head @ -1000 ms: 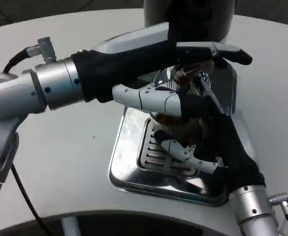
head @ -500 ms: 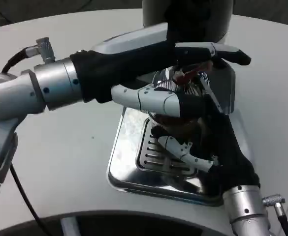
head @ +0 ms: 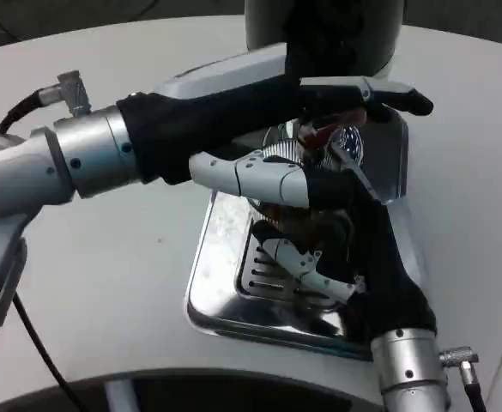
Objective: Grasp the cup under the faucet to collect the drink, then remove the cup.
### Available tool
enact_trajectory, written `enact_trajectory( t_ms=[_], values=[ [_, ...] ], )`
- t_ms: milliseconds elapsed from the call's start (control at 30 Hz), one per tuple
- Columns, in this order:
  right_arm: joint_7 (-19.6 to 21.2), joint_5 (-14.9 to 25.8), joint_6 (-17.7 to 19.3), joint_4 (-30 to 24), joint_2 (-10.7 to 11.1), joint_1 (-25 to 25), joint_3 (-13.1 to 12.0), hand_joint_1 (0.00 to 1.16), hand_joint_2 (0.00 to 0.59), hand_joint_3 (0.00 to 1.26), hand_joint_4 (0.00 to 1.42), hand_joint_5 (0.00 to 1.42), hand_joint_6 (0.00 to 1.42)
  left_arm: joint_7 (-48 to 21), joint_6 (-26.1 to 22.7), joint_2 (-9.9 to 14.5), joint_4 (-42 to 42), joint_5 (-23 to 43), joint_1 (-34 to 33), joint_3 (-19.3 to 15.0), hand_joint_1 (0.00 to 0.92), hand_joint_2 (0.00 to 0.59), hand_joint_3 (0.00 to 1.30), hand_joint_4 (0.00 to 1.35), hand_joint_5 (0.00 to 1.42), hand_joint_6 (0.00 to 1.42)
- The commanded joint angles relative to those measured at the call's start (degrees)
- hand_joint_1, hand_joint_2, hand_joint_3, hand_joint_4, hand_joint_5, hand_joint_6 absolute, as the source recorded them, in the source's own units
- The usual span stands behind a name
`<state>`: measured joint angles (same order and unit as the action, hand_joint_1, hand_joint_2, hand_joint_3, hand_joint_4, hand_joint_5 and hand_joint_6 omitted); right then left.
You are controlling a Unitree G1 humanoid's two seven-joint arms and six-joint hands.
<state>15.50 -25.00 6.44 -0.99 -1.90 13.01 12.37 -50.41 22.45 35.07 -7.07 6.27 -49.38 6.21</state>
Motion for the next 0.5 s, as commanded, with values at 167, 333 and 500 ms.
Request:
enact_trajectory(
  t_ms=[167,333,500],
  values=[
    [3.34,-1.47,1.92,1.24,-1.31,-2.10,1.37,0.80,0.228,0.30,0.37,0.42,0.11,3.01,1.19,-0.66,1.72,1.64,4.28,-4.22,0.000,0.089,0.11,0.09,0.17,0.18],
    [4.55,-2.03,2.34,1.15,-1.51,-2.34,1.62,0.80,0.228,0.33,0.39,0.45,0.13,4.97,2.04,-1.74,2.44,2.49,5.05,-6.17,0.000,0.084,0.11,0.09,0.18,0.20],
    [5.61,-2.41,2.80,0.74,-1.62,-2.89,1.63,0.80,0.228,0.35,0.41,0.48,0.14,7.04,2.99,-3.26,3.16,3.35,5.69,-8.19,0.000,0.083,0.12,0.11,0.20,0.21]
  ],
)
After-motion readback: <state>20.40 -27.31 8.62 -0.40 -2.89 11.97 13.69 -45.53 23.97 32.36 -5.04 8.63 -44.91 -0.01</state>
